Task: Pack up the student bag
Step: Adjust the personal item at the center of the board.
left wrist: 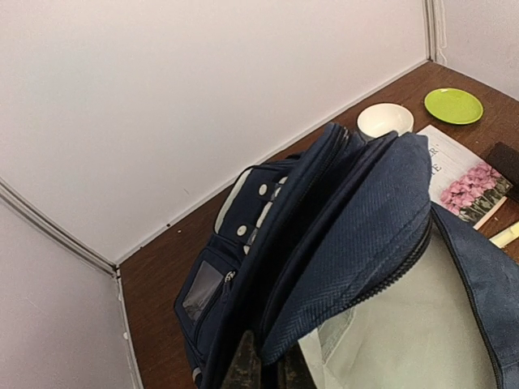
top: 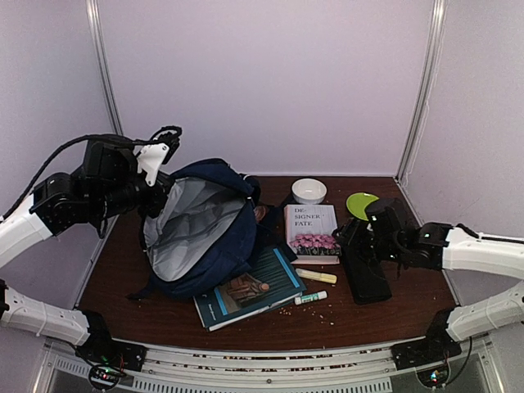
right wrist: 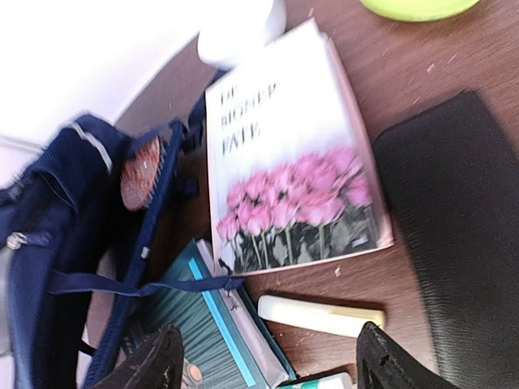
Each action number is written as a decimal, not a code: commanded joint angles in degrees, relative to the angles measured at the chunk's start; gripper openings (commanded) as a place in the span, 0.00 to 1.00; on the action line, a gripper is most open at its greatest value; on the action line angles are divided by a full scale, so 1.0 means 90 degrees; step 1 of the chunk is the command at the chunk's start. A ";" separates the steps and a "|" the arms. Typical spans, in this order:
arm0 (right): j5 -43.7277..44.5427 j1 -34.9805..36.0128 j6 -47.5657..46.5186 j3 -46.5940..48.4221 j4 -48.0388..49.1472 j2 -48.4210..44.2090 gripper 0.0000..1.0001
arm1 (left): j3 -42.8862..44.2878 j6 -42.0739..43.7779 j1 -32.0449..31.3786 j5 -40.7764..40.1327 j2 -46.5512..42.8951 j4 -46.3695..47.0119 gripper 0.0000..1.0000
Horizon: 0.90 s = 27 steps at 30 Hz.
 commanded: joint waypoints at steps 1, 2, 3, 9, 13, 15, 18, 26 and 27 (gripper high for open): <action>-0.0630 0.0258 0.0047 0.0282 0.1189 0.0965 0.73 | 0.0550 0.0320 0.0081 -0.0552 -0.0290 0.0719 0.00; -0.0604 0.0262 0.0061 0.0372 0.1264 0.1171 0.72 | 0.0588 0.0359 0.0091 -0.0581 -0.0291 0.0707 0.00; -0.0499 0.0271 0.0129 0.0441 0.1257 0.1361 0.72 | 0.0617 0.0385 0.0093 -0.0618 -0.0279 0.0699 0.00; -0.0264 -0.0399 0.0325 0.0203 0.1782 0.1706 0.72 | 0.0581 0.0324 0.0103 -0.0534 -0.0272 0.0593 0.00; -0.0365 -0.0839 0.0082 0.0328 0.1506 0.1943 0.71 | 0.0500 0.0340 0.0103 -0.0653 -0.0371 0.0523 0.00; -0.0496 -0.1061 -0.0053 0.0382 0.1523 0.2106 0.71 | 0.0498 0.0372 0.0098 -0.0704 -0.0421 0.0490 0.00; -0.0707 -0.1235 -0.0210 0.0595 0.1471 0.2514 0.70 | 0.0481 0.0369 0.0103 -0.0715 -0.0481 0.0435 0.00; -0.0775 -0.1268 -0.0360 0.0977 0.1355 0.3214 0.66 | 0.0241 0.0231 0.0103 -0.0825 -0.0725 0.0258 0.00; -0.0759 -0.1276 -0.0389 0.1028 0.1302 0.3285 0.66 | 0.0199 0.0228 0.0101 -0.0835 -0.0763 0.0232 0.00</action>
